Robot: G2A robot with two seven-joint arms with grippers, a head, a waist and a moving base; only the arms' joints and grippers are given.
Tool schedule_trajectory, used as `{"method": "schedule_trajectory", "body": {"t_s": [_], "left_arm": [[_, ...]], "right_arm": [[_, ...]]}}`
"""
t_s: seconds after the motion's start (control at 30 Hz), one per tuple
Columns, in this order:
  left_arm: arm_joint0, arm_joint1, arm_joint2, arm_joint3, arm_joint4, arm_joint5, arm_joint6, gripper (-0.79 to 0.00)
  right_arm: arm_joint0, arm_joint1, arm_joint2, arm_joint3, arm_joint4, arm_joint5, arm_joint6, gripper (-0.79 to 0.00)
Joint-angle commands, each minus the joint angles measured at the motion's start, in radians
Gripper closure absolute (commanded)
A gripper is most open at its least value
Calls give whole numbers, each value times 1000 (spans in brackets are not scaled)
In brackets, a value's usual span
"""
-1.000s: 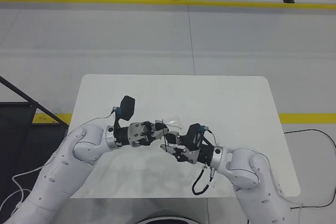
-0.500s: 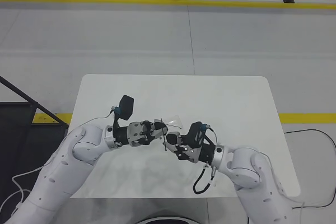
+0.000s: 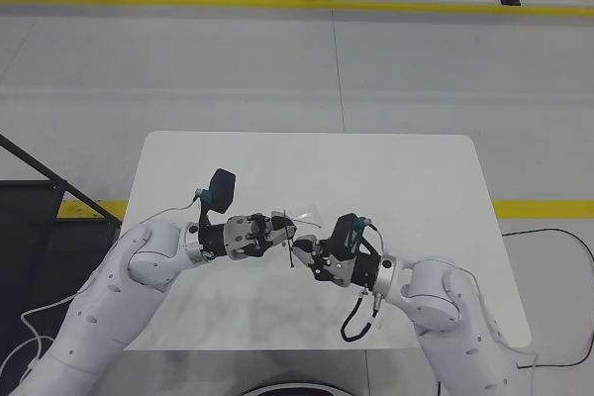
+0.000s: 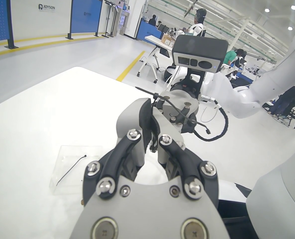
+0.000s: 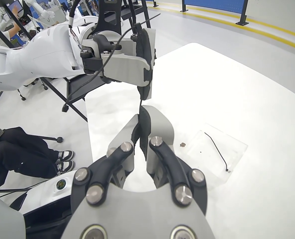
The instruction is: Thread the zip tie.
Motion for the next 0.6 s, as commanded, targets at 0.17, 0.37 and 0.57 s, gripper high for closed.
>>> {"method": "schedule_trajectory", "body": {"t_s": [0.17,0.37,0.57], "left_arm": [[-2,-2,5,7,-20,0,-4,0],[-12,1,9,16,-89,13,-51,-785],[-16,8,1,27,-157,28,-104,-785]], "right_arm": [[3,6,-4,0,2,-3,-5,0],[-7,13,5,-5,-1,-19,-36,0],[-10,19,13,-5,11,-32,-56,0]]}}
